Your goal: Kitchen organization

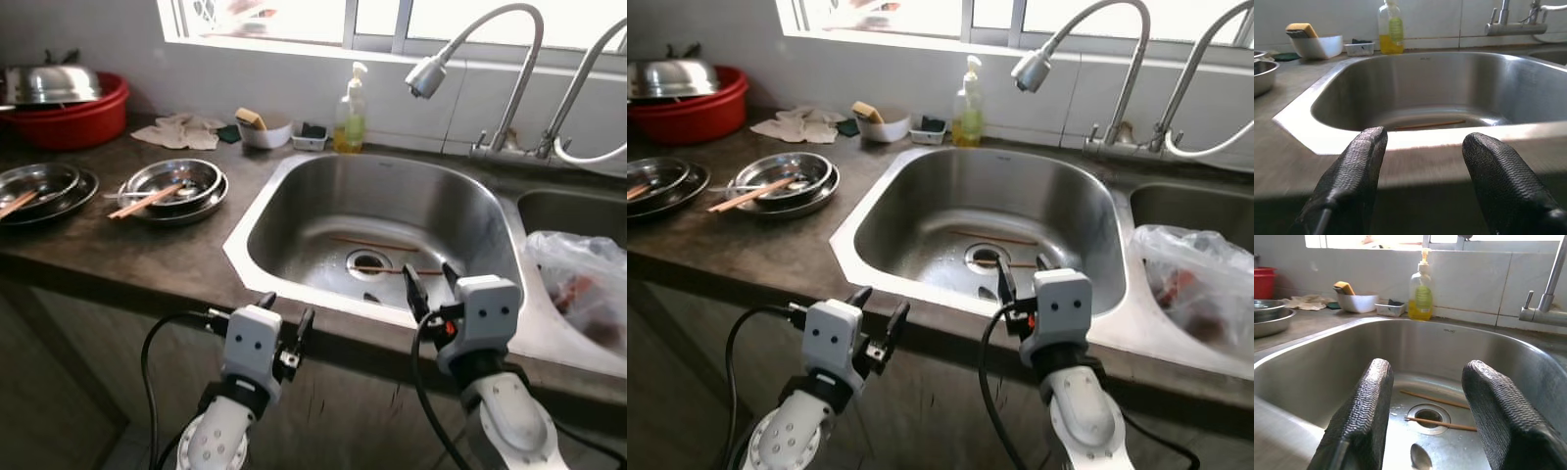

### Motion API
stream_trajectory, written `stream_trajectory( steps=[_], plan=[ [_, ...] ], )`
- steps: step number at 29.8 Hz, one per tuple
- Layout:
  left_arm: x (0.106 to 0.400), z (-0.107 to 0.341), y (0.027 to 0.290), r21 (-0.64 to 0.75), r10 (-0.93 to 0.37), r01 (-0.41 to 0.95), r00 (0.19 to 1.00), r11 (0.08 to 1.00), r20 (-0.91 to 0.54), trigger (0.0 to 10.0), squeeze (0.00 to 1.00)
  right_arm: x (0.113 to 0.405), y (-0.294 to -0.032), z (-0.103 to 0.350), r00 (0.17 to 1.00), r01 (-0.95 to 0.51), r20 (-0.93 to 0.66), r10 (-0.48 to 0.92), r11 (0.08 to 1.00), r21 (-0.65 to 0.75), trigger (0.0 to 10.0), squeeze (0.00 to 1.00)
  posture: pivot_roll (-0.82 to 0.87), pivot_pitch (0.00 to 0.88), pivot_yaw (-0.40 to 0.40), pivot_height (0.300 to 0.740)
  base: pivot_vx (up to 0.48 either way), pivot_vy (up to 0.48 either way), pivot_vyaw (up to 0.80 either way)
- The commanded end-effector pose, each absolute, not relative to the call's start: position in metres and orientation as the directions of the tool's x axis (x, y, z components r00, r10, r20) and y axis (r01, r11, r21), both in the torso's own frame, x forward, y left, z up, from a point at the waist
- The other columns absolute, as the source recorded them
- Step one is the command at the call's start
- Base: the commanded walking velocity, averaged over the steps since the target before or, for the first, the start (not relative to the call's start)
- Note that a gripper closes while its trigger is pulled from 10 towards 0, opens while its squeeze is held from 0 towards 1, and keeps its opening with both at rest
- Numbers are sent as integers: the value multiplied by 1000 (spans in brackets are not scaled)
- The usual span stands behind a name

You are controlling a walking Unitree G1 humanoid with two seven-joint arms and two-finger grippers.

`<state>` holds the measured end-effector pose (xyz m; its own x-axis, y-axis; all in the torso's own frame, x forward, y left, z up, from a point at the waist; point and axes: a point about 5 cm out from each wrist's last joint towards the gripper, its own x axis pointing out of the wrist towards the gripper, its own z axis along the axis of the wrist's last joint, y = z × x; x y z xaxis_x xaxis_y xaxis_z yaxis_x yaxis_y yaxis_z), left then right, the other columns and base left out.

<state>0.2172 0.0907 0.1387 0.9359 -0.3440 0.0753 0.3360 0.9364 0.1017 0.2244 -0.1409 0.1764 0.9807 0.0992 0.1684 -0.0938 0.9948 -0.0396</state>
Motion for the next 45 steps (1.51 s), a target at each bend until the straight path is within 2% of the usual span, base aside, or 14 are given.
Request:
stream_trajectory(
  steps=[1, 45],
  plan=[
    [215, 143, 91, 106, -346, 336, 934, 936, 93, 10000, 0, 227, -139, 179, 979, -96, 180, 101, 995, -35, 10000, 0, 29, 0, -40, 740, -334, 0, 0],
    [214, 140, 86, 101, -359, 351, 930, 931, 75, 10000, 0, 231, -131, 165, 986, -117, 118, 120, 993, -30, 10000, 0, 32, 0, -42, 740, -333, 0, 0]
  ],
)
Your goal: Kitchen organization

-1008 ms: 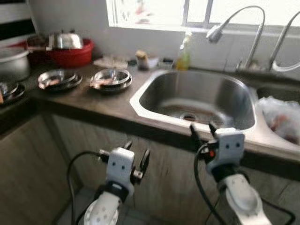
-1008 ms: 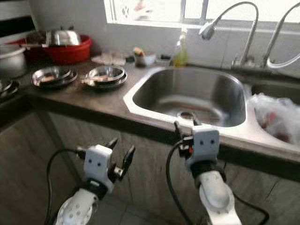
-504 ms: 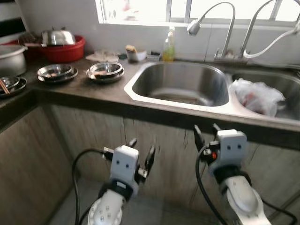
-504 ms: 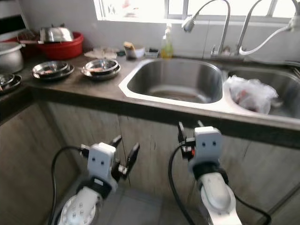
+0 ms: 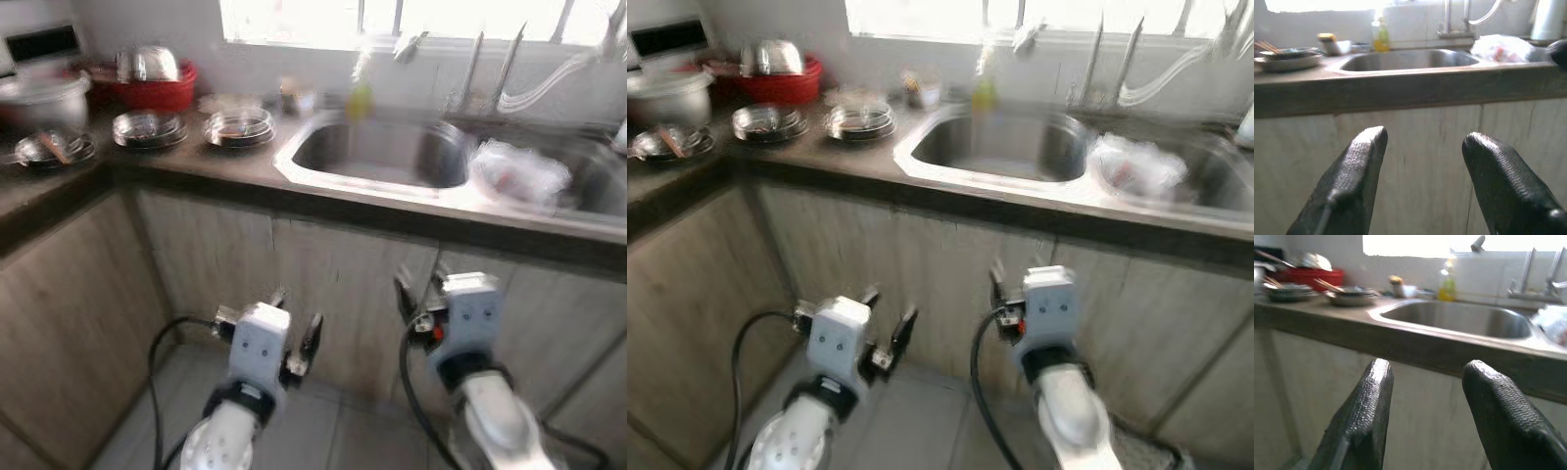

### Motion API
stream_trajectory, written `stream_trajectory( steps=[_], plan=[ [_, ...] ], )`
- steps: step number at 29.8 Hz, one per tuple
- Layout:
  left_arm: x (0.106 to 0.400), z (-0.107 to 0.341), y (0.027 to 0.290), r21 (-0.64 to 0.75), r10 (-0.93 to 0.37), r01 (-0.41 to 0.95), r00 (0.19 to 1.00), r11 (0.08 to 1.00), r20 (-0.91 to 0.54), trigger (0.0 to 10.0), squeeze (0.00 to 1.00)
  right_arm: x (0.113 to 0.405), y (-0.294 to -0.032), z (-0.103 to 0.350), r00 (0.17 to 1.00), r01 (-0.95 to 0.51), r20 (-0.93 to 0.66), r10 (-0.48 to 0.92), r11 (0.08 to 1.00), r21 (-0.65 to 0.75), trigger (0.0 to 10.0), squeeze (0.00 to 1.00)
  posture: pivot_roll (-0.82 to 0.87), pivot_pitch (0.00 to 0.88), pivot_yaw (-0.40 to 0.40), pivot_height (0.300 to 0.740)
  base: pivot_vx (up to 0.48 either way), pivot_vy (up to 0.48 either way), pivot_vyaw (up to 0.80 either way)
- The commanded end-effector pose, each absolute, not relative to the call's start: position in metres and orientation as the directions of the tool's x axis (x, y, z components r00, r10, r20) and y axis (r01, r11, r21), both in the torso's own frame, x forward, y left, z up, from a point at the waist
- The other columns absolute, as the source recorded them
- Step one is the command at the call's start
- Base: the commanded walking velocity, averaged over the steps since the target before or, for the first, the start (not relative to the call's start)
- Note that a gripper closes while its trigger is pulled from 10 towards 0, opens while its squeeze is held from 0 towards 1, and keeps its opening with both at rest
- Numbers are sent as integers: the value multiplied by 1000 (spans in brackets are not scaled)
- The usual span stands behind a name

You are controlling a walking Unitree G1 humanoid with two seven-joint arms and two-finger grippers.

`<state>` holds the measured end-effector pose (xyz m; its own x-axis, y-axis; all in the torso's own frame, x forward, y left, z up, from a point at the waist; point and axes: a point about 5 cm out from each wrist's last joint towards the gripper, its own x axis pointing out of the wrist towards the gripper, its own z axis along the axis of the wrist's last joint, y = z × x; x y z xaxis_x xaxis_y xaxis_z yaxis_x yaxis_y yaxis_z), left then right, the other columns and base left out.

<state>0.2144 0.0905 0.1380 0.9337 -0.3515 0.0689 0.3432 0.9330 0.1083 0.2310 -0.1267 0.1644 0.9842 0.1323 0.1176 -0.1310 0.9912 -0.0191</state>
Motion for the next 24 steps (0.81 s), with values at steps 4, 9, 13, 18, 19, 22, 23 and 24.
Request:
stream_trajectory(
  steps=[4, 9, 13, 18, 19, 22, 23, 24],
  plan=[
    [214, 140, 86, 99, -358, 350, 931, 932, 75, 10000, 0, 231, -131, 164, 986, -119, 115, 122, 992, -29, 10000, 0, 33, 0, -44, 740, -334, 0, 0],
    [214, 140, 86, 99, -358, 350, 931, 932, 74, 10000, 0, 231, -130, 163, 986, -120, 110, 123, 992, -33, 10000, 0, 32, 0, -43, 740, -310, 0, 0],
    [214, 138, 85, 95, -357, 350, 932, 932, 65, 10000, 0, 231, -130, 162, 986, -126, 105, 130, 991, -41, 10000, 0, 32, 0, -46, 740, 0, 0, 0],
    [214, 138, 85, 97, -353, 346, 933, 933, 65, 10000, 0, 231, -129, 160, 986, -131, 98, 136, 990, -49, 10000, 0, 34, 0, -45, 740, 0, 0, 0],
    [214, 138, 85, 97, -353, 346, 933, 933, 65, 10000, 0, 231, -129, 160, 986, -131, 98, 136, 990, -49, 10000, 0, 34, 0, -45, 740, 0, 0, 0],
    [214, 138, 85, 97, -353, 346, 934, 933, 64, 10000, 0, 232, -129, 160, 986, -130, 97, 135, 990, -48, 10000, 0, 34, 0, -47, 740, 0, 0, 0],
    [214, 138, 85, 97, -353, 346, 933, 933, 64, 10000, 0, 232, -129, 159, 986, -130, 97, 134, 990, -48, 10000, 0, 34, 0, -47, 740, 0, 0, 0],
    [214, 138, 85, 97, -354, 347, 933, 933, 64, 10000, 0, 232, -129, 159, 986, -130, 95, 134, 990, -47, 10000, 0, 34, 0, -47, 740, 0, 0, 0]
  ],
)
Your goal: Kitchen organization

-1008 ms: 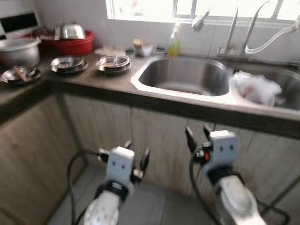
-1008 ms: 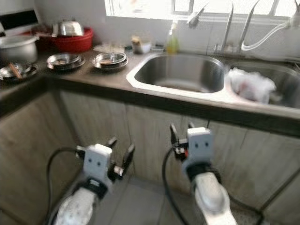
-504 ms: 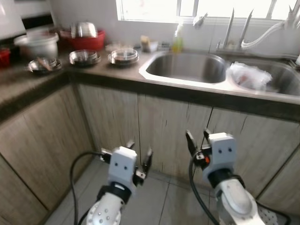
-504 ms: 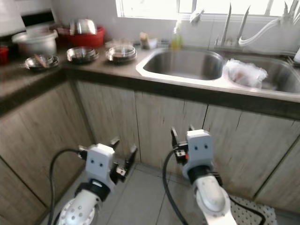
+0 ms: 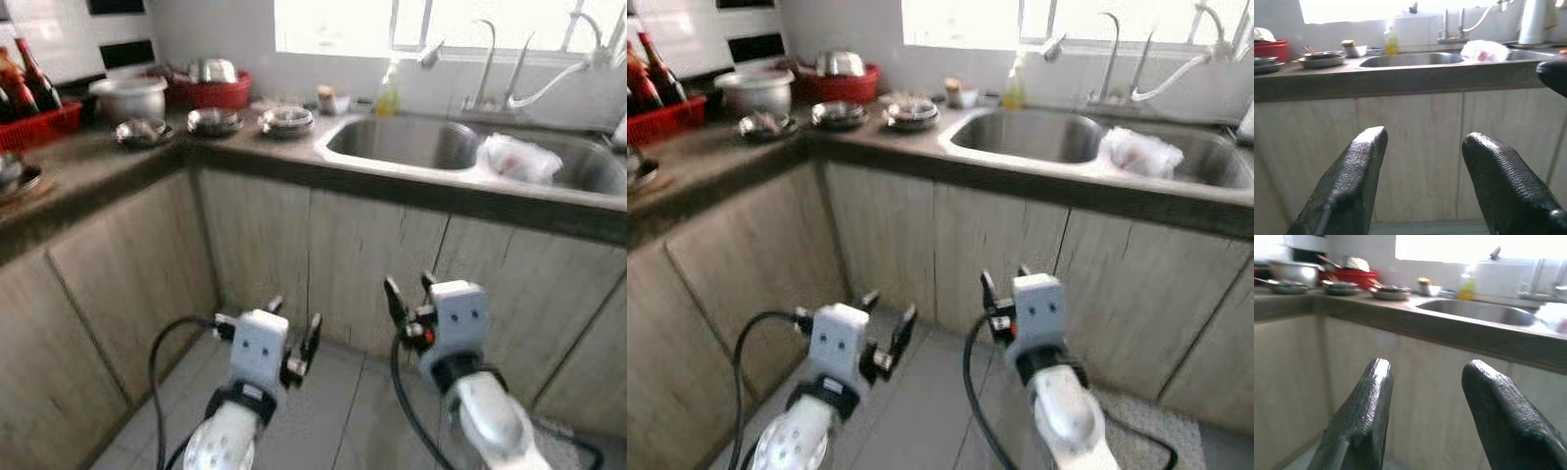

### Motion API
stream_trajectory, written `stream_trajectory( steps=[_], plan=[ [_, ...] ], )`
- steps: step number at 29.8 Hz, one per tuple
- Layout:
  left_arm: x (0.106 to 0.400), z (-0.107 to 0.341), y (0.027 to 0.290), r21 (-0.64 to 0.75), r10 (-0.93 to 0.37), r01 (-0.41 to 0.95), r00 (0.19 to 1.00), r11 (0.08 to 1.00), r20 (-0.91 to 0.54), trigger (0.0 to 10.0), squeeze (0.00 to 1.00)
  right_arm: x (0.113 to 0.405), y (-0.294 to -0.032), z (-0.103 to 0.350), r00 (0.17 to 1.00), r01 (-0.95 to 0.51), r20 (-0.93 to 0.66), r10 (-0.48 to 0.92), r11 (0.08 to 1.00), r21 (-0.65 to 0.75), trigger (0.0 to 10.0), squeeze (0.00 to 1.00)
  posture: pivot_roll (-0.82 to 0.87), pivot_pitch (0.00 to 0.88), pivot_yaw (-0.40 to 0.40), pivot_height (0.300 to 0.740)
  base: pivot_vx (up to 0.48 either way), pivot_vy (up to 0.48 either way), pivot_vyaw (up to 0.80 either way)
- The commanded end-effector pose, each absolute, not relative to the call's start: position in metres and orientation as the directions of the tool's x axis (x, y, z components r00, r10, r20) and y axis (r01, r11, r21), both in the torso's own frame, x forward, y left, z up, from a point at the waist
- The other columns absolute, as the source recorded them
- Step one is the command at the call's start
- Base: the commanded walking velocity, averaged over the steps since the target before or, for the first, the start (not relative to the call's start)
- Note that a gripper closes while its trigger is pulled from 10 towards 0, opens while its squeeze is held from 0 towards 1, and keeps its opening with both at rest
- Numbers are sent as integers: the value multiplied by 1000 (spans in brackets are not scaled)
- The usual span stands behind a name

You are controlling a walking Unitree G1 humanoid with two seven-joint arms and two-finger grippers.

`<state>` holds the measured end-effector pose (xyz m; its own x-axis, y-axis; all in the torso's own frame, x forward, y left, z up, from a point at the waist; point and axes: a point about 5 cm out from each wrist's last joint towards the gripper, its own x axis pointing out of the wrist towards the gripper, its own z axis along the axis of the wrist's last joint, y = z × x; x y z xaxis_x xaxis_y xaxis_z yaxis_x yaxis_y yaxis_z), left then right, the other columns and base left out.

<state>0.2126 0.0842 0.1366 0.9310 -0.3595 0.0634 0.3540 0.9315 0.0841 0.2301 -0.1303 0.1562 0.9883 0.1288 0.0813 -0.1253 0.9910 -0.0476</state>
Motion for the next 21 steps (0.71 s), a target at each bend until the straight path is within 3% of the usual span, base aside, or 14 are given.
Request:
stream_trajectory(
  steps=[1, 12, 21],
  plan=[
    [214, 138, 85, 97, -354, 347, 933, 933, 64, 10000, 0, 232, -129, 159, 986, -130, 95, 134, 990, -47, 10000, 0, 34, 0, -47, 740, 0, 0, 0],
    [215, 139, 85, 100, -354, 346, 933, 933, 68, 10000, 0, 234, -130, 160, 985, -134, 103, 141, 988, -71, 10000, 0, 32, 0, -48, 740, 0, 0, 0],
    [217, 141, 87, 116, -338, 328, 938, 938, 79, 10000, 0, 236, -129, 162, 982, -142, 112, 151, 986, -83, 10000, 0, 32, 0, -48, 740, 0, 0, 684]
  ],
)
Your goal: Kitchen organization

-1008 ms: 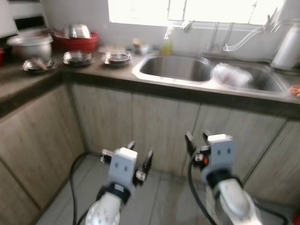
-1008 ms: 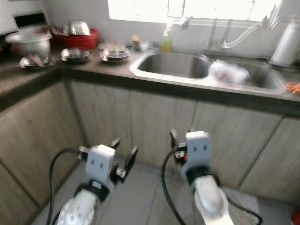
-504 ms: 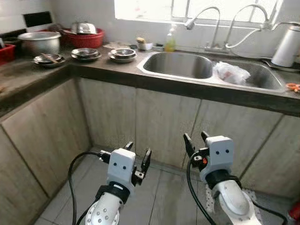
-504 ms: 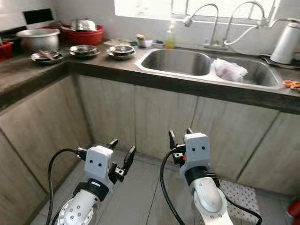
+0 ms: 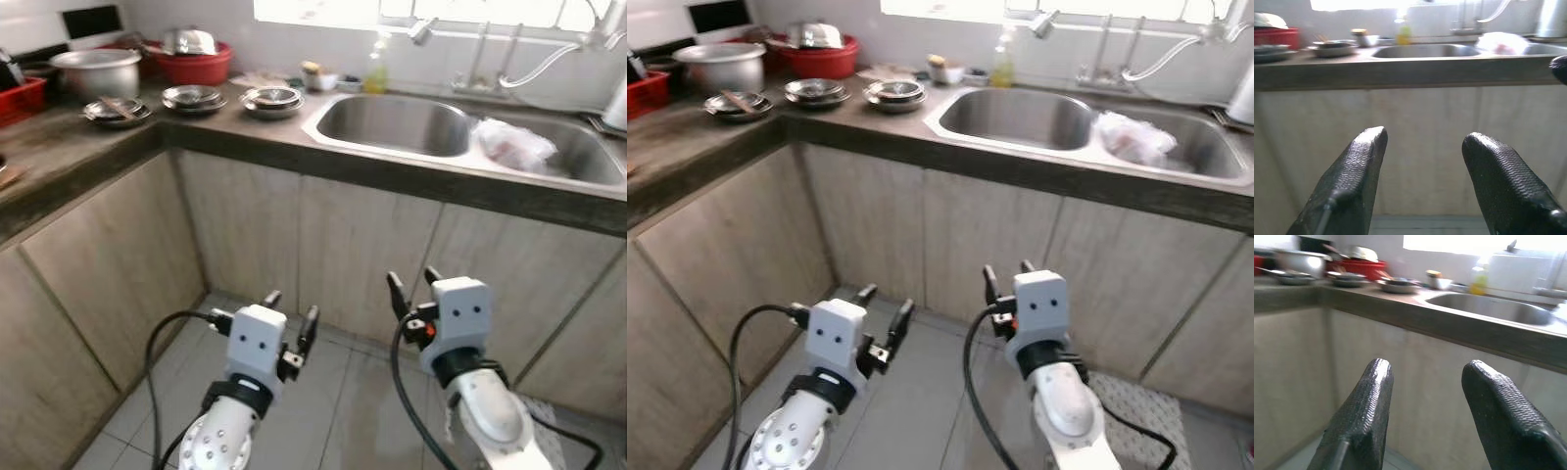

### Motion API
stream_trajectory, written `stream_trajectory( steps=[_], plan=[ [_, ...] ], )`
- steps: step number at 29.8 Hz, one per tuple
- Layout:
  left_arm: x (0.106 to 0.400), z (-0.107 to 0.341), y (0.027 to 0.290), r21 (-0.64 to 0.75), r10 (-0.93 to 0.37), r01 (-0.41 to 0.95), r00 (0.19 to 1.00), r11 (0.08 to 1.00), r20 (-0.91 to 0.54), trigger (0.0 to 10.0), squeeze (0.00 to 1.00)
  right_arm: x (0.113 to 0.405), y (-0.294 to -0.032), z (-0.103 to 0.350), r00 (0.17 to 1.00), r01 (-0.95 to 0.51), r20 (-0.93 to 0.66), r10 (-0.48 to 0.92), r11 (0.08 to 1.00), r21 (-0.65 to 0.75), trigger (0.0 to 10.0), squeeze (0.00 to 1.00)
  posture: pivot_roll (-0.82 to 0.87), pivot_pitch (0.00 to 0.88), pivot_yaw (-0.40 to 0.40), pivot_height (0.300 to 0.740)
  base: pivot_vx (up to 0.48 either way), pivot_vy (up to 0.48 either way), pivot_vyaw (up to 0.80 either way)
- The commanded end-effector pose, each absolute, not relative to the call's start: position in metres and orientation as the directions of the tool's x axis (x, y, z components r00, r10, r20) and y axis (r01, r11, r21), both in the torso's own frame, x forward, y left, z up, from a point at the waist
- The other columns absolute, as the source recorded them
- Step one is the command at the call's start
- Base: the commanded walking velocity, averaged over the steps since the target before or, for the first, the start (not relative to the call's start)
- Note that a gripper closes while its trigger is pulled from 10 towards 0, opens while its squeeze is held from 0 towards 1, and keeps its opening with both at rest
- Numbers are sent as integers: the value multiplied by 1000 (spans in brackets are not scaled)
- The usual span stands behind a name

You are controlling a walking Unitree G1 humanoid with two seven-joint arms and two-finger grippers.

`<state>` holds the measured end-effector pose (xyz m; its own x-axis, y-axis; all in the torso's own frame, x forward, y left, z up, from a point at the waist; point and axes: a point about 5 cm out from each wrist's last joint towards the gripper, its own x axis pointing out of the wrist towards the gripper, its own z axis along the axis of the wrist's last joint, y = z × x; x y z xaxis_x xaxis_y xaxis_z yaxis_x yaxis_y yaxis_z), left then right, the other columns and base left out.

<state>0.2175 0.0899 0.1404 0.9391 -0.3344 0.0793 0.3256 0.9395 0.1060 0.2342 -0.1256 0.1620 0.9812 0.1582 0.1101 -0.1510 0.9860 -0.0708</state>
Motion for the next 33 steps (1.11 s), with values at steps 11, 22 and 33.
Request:
stream_trajectory(
  steps=[11, 22, 33],
  plan=[
    [218, 141, 87, 118, -339, 328, 937, 937, 81, 10000, 0, 238, -129, 163, 982, -139, 117, 148, 987, -80, 10000, 0, 32, 0, -51, 740, 197, 0, 800],
    [218, 141, 87, 113, -338, 329, 938, 938, 79, 10000, 0, 240, -130, 164, 983, -132, 121, 140, 989, -70, 10000, 0, 35, 0, -51, 740, 274, 0, 655],
    [219, 141, 87, 117, -337, 326, 938, 938, 80, 10000, 0, 243, -131, 167, 981, -130, 137, 139, 989, -70, 10000, 0, 36, 0, -50, 740, 272, 0, 0]
  ],
)
